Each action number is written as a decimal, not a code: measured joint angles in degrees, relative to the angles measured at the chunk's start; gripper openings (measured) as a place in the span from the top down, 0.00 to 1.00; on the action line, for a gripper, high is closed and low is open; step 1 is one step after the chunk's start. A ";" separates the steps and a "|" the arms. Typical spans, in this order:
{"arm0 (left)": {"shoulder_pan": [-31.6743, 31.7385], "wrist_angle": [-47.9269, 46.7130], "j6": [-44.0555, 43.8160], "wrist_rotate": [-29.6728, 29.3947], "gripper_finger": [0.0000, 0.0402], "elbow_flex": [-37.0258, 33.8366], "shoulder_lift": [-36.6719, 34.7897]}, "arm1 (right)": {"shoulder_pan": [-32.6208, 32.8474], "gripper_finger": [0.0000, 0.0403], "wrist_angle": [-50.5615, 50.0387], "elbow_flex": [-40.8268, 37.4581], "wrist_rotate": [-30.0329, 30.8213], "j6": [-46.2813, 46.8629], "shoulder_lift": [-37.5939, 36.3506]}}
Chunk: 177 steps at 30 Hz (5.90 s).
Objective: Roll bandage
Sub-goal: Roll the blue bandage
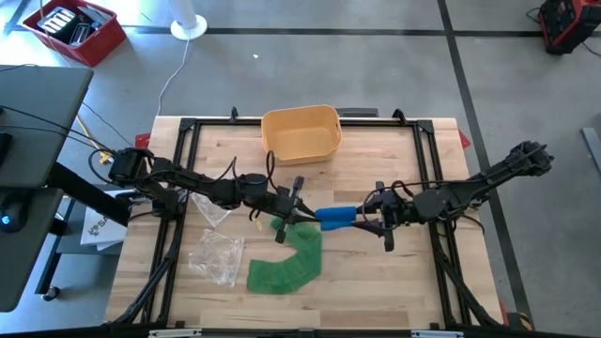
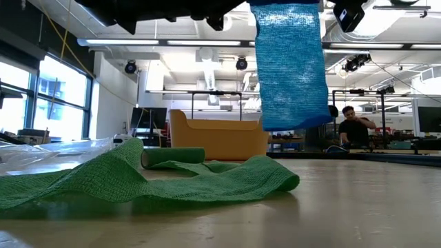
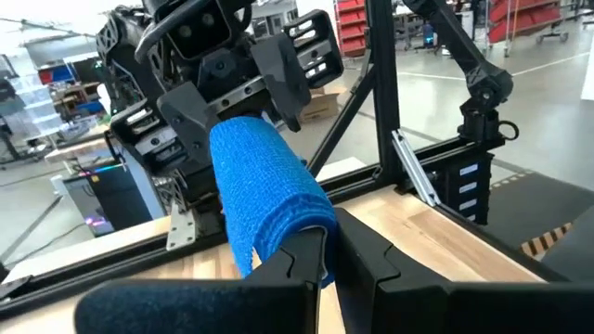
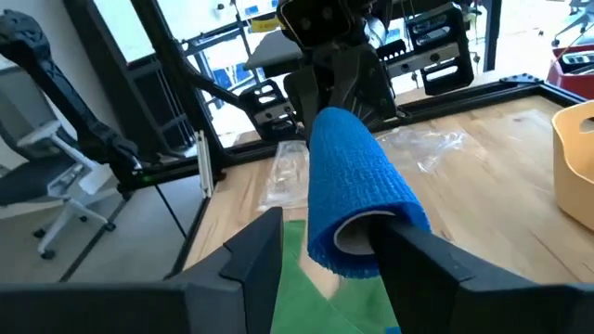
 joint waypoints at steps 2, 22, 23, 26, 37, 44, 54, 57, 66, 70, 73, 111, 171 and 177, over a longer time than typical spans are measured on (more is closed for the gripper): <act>-0.01 -0.02 -0.85 -0.18 0.97 0.00 0.00 | -0.01 0.60 0.01 0.00 0.15 -1.54 0.01; 2.02 2.37 -27.74 1.50 0.69 0.00 0.00 | -0.83 0.88 0.15 -0.04 0.80 -14.39 0.01; 2.30 2.48 -29.83 1.15 0.67 0.00 0.00 | -0.83 0.90 0.15 -0.04 0.70 -15.52 0.01; 3.43 2.74 -40.86 -0.94 0.66 0.00 0.00 | -0.85 0.94 0.17 -0.04 -1.22 -20.48 0.01; 5.05 2.04 -47.82 2.12 0.95 0.00 0.00 | -0.79 0.96 -1.72 -0.04 -2.95 -40.06 0.03; 5.55 2.21 -45.27 4.13 0.98 0.00 0.02 | -0.76 0.91 -2.86 -0.04 -1.73 -43.86 0.03; 5.55 2.05 -31.21 6.65 0.99 0.00 -0.04 | -0.75 0.64 -2.95 -0.04 -0.93 -20.34 0.03; 4.86 1.95 -26.45 6.62 0.99 0.00 -0.04 | -0.92 0.57 -2.80 -0.04 -1.09 -13.11 0.03; 0.96 1.35 -6.33 5.54 0.98 0.18 -0.13 | -1.38 0.63 0.50 -0.04 0.36 0.79 0.05; -0.08 0.35 -6.05 5.32 0.97 0.85 -0.15 | -1.44 0.79 0.71 -0.04 0.32 -1.21 0.98; -0.32 0.13 -7.33 3.27 0.95 0.96 -0.17 | -1.40 0.94 0.92 -0.04 0.25 -4.66 1.70; 3.92 -0.29 -41.01 5.37 0.98 1.22 0.20 | 3.79 0.94 -0.30 -0.04 0.62 -39.54 2.00; 2.54 4.71 -47.41 0.61 0.77 1.05 0.96 | 1.97 0.94 2.83 -0.04 -1.13 -57.19 1.98; 2.54 4.96 -42.72 1.39 0.97 1.07 1.51 | 2.32 0.93 2.73 -0.04 -1.54 -47.07 1.98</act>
